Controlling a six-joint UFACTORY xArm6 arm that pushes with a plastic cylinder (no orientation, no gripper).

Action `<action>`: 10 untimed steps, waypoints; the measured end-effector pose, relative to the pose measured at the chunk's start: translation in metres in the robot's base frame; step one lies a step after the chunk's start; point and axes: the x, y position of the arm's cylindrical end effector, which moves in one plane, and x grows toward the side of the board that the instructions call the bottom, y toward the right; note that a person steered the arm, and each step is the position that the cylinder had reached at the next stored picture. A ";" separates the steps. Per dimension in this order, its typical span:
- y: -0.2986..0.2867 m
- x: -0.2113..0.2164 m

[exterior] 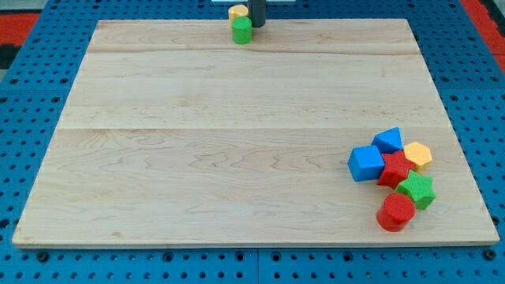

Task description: Move your arm to the top right

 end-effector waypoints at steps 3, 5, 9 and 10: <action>-0.002 -0.001; 0.108 -0.002; 0.241 -0.001; 0.266 -0.001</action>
